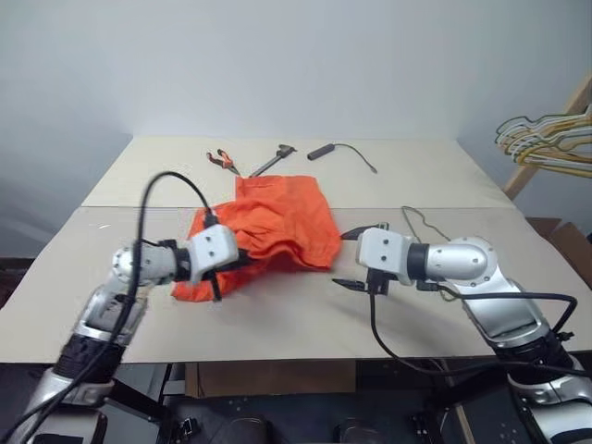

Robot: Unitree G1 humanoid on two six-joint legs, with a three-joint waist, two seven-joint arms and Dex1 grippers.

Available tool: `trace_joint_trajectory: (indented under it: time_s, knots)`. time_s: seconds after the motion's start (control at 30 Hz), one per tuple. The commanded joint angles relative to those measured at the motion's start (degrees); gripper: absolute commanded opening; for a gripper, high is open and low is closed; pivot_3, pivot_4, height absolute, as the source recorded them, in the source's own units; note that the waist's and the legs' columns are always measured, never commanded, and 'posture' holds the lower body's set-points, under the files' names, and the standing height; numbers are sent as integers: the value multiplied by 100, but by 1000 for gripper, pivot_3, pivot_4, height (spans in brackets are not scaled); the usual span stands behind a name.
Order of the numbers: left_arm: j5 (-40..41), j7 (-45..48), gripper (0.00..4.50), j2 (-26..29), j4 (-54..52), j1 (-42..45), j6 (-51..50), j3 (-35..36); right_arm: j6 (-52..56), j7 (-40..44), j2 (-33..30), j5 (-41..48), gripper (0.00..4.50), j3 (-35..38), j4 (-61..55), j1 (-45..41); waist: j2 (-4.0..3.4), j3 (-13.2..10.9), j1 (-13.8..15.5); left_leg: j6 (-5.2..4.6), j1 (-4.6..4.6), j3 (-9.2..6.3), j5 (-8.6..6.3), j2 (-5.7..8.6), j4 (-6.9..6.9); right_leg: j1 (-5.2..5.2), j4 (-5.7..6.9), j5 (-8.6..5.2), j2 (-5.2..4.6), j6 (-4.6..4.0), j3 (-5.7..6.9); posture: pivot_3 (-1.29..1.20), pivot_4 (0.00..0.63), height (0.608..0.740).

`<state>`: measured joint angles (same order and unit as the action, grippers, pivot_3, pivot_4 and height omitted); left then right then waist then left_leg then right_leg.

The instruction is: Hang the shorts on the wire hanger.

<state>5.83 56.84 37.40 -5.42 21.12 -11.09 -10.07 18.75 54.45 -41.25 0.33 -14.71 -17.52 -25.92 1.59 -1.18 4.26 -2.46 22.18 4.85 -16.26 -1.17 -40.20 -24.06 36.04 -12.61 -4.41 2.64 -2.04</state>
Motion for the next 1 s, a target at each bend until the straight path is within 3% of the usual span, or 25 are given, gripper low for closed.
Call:
trace_joint_trajectory:
  time_s: [0.03, 0.1, 0.2, 0.57, 0.83, 1.0]
  knots:
    - [-567, -620, 42, -438, 32, 82, -495, -514, -68, -112, -95, -59, 4500, 253, 10, -78, 2, 1, -11, 0, 1, -2, 0, 3, -3, 1, 0, 0, 0, 1, -1, 92, 0, 740]
    - [-896, -894, 42, -642, 250, 133, -494, -741, -77, -150, -112, -93, 4500, 268, 48, -73, 3, 2, -30, 0, 4, -6, 0, 5, -3, 0, -2, 1, 0, 1, -2, 91, 0, 740]
    - [-445, -726, 752, -1018, 132, 134, -587, -694, -84, -214, -144, -125, 4500, 295, 94, -49, 3, 2, -51, -1, 4, -8, 0, 8, -2, -6, 0, 1, 1, 1, -9, 89, 0, 740]
    - [-390, -258, 4318, -522, -369, -116, -422, -566, -257, -75, -336, -212, 4500, 190, -44, -11, 3, 2, -60, -2, 2, -12, -1, 8, -2, -6, -2, 1, -1, 1, -14, 92, 0, 740]
    - [600, 871, 4466, 1075, -1306, -1071, -241, 580, 30, 46, -212, -503, 4500, -363, -877, -74, 1, 1, -179, -4, -9, -27, -2, -8, 4, -7, 1, -2, -2, -2, -18, 92, 0, 740]
    - [1163, 909, 4466, 1302, -1226, -1569, -226, 1549, 405, -100, 254, -884, 4500, -977, -1262, -109, 1, 1, -185, -3, -10, -25, -2, -14, 4, -10, 3, -3, 0, -2, -16, 94, 0, 740]
